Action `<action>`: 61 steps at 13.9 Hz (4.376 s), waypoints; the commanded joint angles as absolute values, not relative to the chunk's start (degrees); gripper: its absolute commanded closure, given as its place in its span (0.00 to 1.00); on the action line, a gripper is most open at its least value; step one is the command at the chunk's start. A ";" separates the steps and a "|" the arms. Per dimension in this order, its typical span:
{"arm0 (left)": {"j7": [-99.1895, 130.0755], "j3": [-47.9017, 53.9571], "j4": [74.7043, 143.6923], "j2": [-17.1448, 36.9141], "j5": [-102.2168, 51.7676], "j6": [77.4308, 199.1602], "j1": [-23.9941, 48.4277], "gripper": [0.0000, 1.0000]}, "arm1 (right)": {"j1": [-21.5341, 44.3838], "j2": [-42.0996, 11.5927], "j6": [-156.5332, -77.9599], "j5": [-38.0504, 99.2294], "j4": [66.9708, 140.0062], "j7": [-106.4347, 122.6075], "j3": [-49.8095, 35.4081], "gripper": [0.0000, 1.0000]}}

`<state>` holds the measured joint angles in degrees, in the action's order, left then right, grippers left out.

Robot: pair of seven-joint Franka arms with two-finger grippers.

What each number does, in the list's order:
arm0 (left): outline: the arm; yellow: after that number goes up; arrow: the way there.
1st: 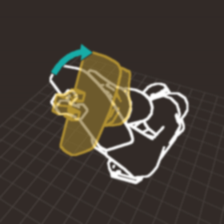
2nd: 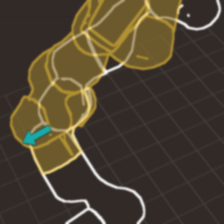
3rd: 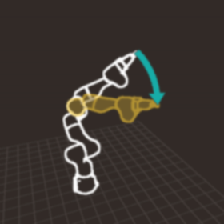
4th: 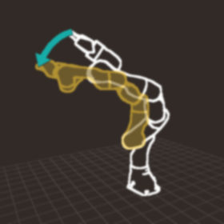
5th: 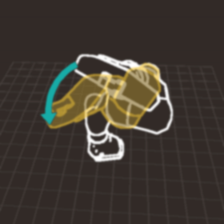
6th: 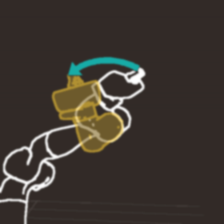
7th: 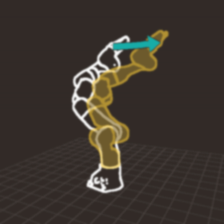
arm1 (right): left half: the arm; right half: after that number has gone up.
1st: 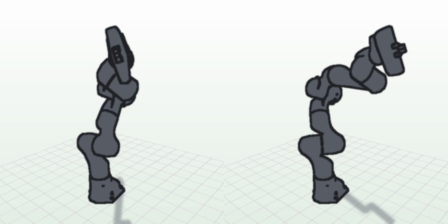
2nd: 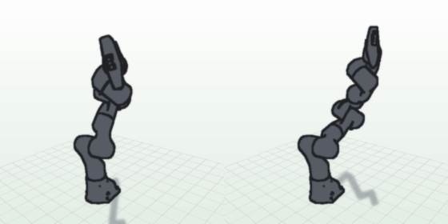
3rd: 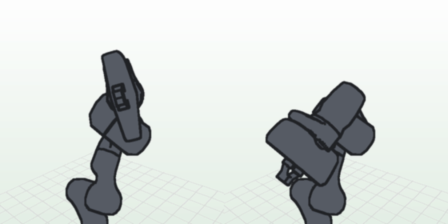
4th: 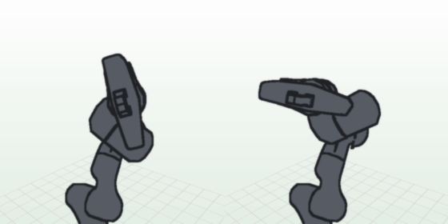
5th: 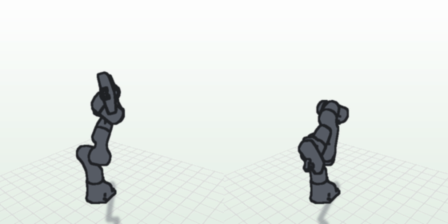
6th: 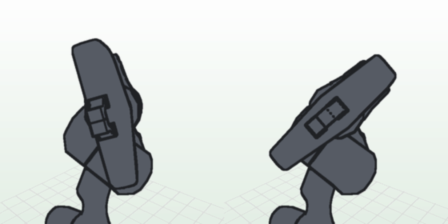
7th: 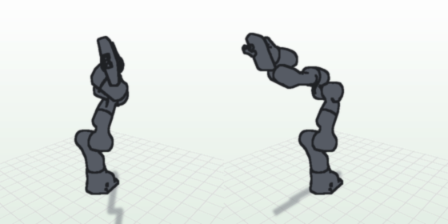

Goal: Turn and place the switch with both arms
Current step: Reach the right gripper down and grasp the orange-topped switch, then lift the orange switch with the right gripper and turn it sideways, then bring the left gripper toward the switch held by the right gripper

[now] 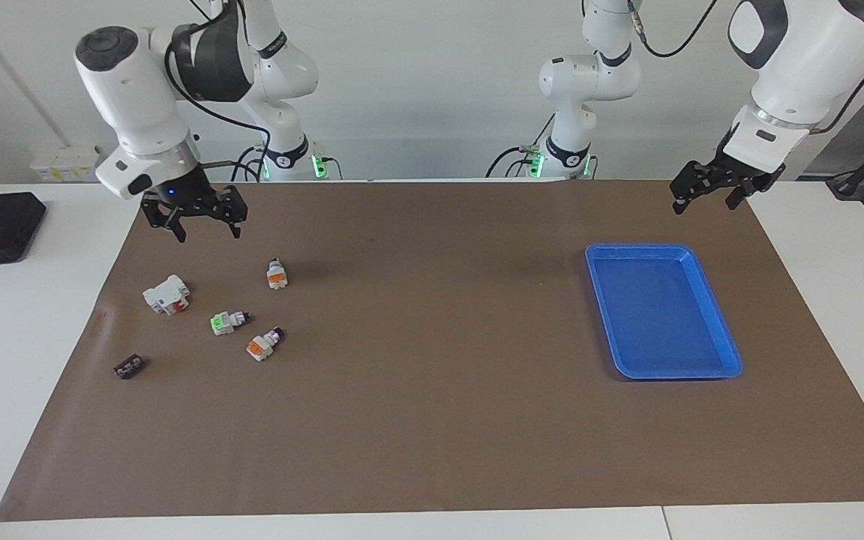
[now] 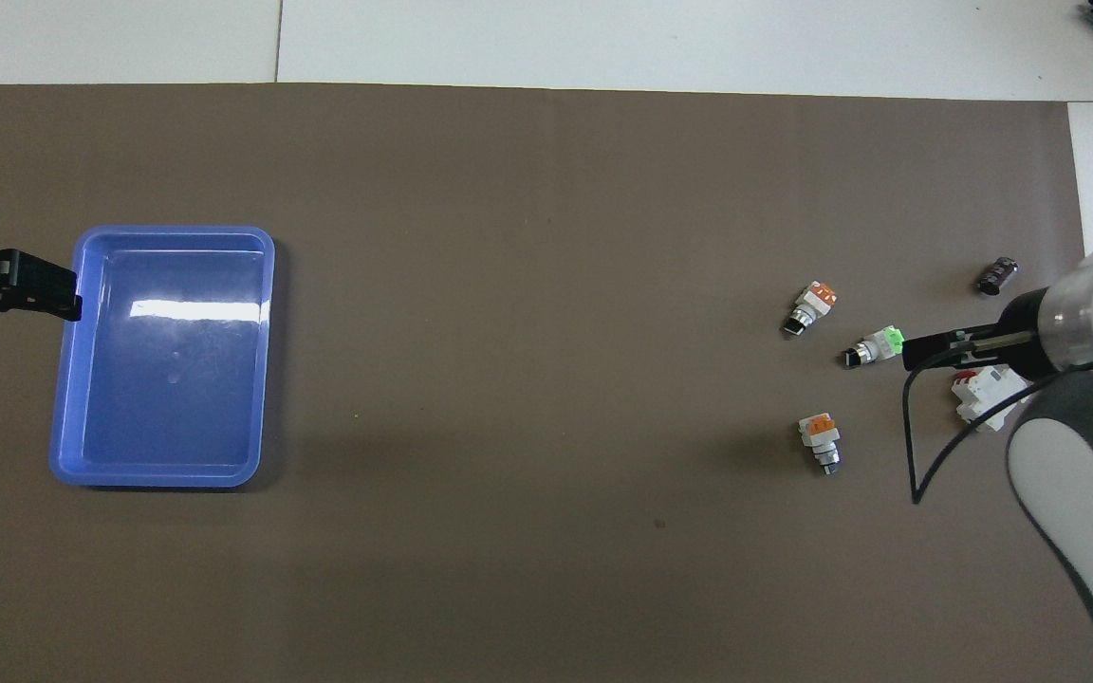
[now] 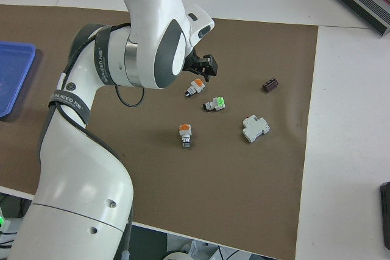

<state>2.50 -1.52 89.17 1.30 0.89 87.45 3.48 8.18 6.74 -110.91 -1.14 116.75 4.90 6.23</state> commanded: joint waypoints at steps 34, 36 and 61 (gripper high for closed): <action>1.93 -1.41 91.05 -0.53 1.76 87.98 3.34 0.00 | 11.16 0.09 -119.76 14.82 128.44 -1.70 6.24 1.00; 1.93 -1.41 91.05 -0.53 1.76 87.98 3.34 0.00 | 12.82 0.17 -113.76 19.23 123.51 -13.21 6.15 1.00; 0.62 -0.18 93.16 -2.02 -28.61 97.98 8.44 0.02 | 33.66 -4.13 -120.49 48.52 98.88 -99.49 6.15 1.00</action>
